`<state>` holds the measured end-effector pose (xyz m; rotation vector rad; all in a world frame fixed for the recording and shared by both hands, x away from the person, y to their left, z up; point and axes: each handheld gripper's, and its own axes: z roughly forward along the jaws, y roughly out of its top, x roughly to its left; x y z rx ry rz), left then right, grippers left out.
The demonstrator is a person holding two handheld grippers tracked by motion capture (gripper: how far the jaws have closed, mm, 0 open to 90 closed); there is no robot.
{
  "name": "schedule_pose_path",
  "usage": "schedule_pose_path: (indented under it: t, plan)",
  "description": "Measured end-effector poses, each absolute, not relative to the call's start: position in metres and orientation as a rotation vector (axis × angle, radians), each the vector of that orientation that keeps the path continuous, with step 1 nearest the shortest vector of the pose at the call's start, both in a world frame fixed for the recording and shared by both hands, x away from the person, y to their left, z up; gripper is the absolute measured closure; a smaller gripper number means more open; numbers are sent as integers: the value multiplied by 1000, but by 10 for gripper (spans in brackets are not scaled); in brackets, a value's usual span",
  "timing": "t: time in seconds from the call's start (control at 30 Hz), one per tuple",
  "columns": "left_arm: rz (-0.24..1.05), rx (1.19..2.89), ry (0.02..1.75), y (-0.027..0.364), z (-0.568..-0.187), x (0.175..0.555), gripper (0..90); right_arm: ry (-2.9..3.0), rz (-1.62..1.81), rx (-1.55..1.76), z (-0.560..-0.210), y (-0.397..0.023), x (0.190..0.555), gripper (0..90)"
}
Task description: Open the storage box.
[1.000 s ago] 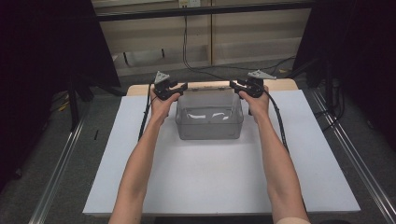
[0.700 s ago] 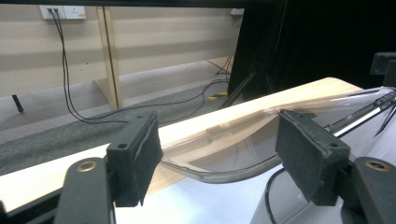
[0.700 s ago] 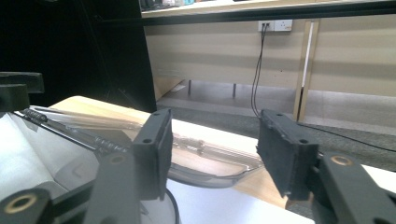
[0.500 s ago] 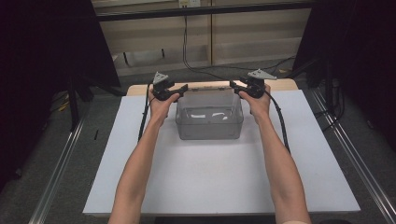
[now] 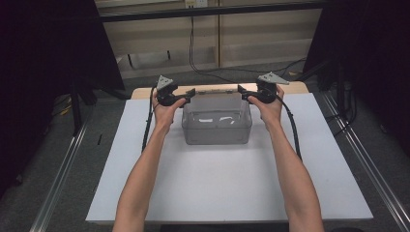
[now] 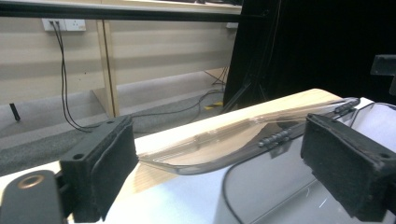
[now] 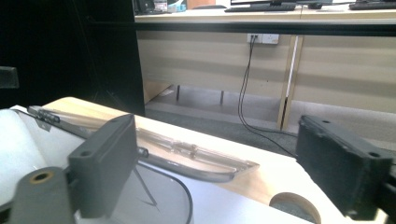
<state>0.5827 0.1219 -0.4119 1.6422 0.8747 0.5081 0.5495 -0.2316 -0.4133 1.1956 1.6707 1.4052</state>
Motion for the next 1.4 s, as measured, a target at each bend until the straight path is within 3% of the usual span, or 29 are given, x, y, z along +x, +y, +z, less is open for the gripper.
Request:
schedule_pose_path:
  t: [0.23, 1.4]
  plan:
    - [500, 1631, 865, 123, -406, 570, 42, 1663, 1423, 1168, -407, -229, 541, 0]
    - [622, 1560, 823, 165, -395, 492, 24, 1544, 1378, 1077, -393, -242, 465, 0]
